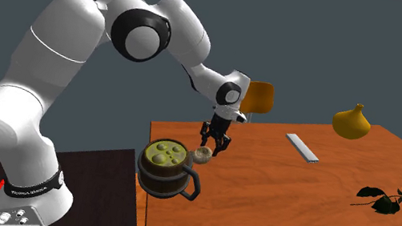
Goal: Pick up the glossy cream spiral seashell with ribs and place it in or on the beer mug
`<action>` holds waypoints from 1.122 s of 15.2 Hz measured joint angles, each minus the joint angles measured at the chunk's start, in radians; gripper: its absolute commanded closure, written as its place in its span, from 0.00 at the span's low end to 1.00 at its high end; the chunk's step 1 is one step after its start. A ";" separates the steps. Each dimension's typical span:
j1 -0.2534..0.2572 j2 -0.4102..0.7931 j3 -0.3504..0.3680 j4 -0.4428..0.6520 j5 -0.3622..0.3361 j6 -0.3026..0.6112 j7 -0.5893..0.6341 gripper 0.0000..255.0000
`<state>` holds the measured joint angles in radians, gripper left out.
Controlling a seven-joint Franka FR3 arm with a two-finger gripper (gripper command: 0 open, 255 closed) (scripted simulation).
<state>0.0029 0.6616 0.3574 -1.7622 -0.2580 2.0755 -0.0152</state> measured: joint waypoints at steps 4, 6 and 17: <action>-0.004 -0.033 0.009 0.002 0.012 -0.033 -0.005 1.00; -0.006 -0.048 0.014 0.006 0.019 -0.052 -0.008 1.00; 0.053 -0.302 -0.109 -0.566 0.110 0.588 0.733 0.00</action>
<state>0.0559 0.3599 0.2479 -2.3287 -0.1482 2.6635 0.7175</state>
